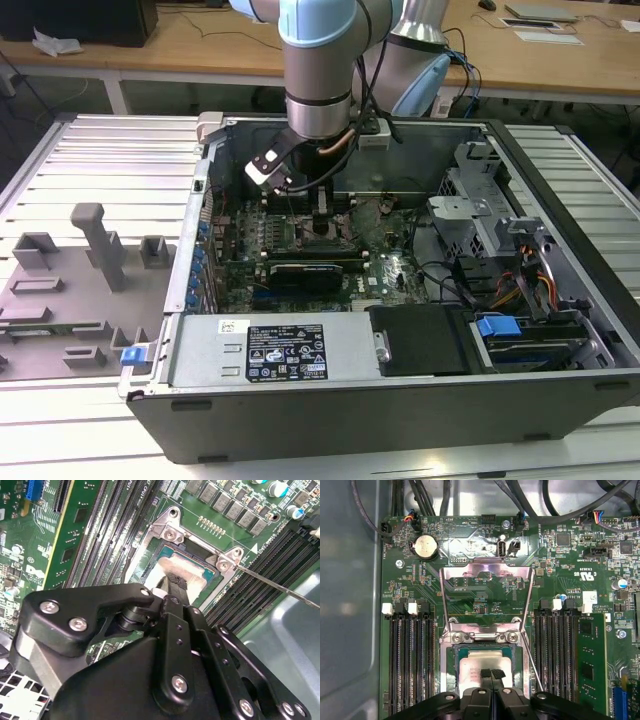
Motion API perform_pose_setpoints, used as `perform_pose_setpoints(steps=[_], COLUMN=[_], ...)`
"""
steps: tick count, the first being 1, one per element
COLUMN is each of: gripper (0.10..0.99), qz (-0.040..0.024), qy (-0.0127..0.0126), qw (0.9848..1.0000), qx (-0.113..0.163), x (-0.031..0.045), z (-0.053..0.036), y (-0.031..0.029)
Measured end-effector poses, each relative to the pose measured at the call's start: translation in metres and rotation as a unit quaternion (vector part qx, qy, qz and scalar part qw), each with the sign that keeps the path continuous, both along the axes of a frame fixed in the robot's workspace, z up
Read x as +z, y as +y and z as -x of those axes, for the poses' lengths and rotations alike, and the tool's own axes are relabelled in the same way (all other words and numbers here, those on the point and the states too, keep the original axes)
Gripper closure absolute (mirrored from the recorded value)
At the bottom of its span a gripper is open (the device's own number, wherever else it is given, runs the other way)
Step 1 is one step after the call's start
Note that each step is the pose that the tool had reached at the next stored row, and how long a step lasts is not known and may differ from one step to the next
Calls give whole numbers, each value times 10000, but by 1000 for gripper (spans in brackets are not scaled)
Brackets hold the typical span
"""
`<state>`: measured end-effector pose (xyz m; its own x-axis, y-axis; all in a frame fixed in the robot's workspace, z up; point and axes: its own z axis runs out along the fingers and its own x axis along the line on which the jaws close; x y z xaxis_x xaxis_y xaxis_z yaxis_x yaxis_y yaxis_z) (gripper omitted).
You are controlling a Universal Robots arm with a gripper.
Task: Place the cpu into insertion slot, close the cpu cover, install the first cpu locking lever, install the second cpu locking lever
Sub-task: 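Place the cpu into insertion slot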
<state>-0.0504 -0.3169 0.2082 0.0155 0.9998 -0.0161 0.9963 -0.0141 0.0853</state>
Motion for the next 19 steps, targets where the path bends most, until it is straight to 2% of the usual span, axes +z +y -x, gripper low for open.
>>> perform_pose_setpoints(steps=[2, 3, 5, 7, 14, 19], gripper=[980, 980, 980, 980, 980, 980], qz=[-16, -85, -119, -119, -123, -123], qy=[1, 1, -1, 1, -1, -1], qw=[10000, 10000, 9999, 9999, 9999, 9999], qx=[1, 1, -1, 0, 0, 0], x=[2, 2, -3, -29, -28, 72], z=[0, 0, 0, 0, 0, 0], y=[-1, -1, 0, -1, -1, -1])
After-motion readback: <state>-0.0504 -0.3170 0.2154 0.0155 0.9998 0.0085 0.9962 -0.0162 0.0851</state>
